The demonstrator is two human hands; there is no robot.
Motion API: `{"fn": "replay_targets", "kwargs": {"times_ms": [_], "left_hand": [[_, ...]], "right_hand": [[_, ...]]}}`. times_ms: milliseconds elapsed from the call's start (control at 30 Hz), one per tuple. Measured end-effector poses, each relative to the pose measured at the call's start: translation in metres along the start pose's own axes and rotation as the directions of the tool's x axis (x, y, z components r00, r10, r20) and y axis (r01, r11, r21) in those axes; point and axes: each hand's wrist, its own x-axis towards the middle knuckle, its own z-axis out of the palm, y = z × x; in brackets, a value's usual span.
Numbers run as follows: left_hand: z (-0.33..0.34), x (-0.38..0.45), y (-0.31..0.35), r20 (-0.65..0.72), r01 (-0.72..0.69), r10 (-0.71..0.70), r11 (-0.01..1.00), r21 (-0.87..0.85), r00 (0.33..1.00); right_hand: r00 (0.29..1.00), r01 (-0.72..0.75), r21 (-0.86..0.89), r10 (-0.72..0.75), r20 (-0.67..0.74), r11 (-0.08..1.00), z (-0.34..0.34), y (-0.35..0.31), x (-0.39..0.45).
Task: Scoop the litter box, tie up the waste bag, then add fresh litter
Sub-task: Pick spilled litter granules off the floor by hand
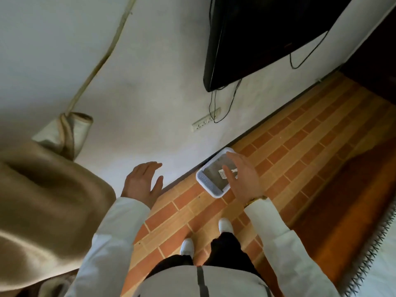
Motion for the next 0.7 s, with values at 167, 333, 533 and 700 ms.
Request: {"fn": "replay_targets", "kwargs": {"times_ms": [167, 333, 533, 700], "left_hand": [[0.018, 0.012, 0.010, -0.072, 0.190, -0.189, 0.982, 0.015, 0.979], [0.058, 0.018, 0.041, -0.187, 0.382, -0.373, 0.924, 0.013, 0.909], [0.115, 0.021, 0.073, -0.282, 0.610, -0.596, 0.791, -0.044, 0.752], [0.183, 0.018, 0.054, -0.251, 0.669, -0.653, 0.743, -0.028, 0.715]], "right_hand": [[0.982, 0.138, -0.017, -0.135, 0.135, 0.990, 0.000, 0.019, 0.063], [0.899, 0.325, -0.062, -0.288, 0.330, 0.944, 0.001, 0.055, 0.126], [0.737, 0.517, -0.018, -0.435, 0.517, 0.856, 0.018, 0.104, 0.180], [0.699, 0.528, 0.056, -0.470, 0.539, 0.848, 0.076, 0.144, 0.202]]}}
